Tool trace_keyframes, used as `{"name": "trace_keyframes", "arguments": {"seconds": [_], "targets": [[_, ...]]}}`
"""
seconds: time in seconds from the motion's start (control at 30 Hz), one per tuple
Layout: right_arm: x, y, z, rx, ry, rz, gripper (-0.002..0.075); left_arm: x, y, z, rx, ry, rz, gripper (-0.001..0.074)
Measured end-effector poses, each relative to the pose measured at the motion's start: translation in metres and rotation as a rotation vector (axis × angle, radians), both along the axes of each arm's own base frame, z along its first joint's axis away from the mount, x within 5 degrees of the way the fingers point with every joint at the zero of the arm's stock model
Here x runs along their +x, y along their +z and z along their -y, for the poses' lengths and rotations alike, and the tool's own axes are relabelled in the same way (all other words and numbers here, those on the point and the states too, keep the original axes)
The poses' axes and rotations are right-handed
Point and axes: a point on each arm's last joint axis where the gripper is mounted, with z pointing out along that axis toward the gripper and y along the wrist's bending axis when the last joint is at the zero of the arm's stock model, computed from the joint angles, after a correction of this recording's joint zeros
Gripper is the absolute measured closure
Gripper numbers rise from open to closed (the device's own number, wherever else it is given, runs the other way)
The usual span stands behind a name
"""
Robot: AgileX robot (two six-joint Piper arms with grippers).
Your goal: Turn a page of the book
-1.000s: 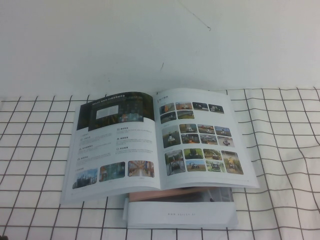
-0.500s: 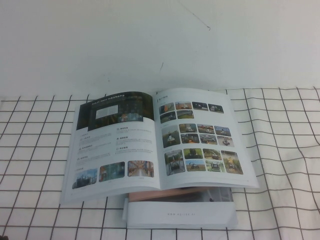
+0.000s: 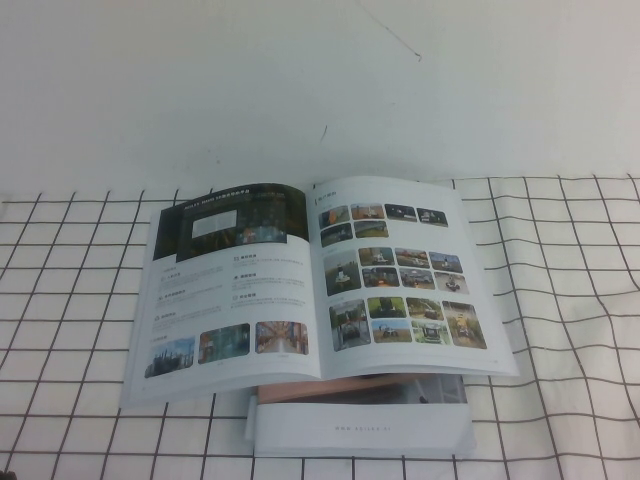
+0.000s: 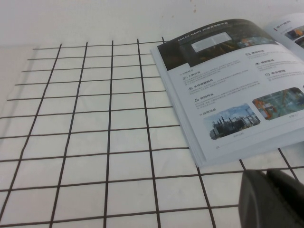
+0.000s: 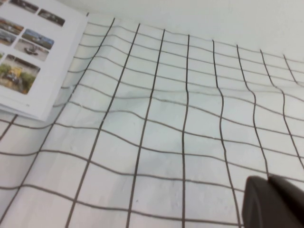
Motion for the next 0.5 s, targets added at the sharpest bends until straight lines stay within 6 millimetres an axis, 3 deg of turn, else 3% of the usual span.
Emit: {"name": "trace_keyframes", "arguments": {"seconds": [0.5], "targets": [[-0.0003,-0.0009,-0.0014,0.107,-0.044,-0.007,0.0727,0.0,0.0,0.0,0.0,0.0,0.0,0.0737]]}}
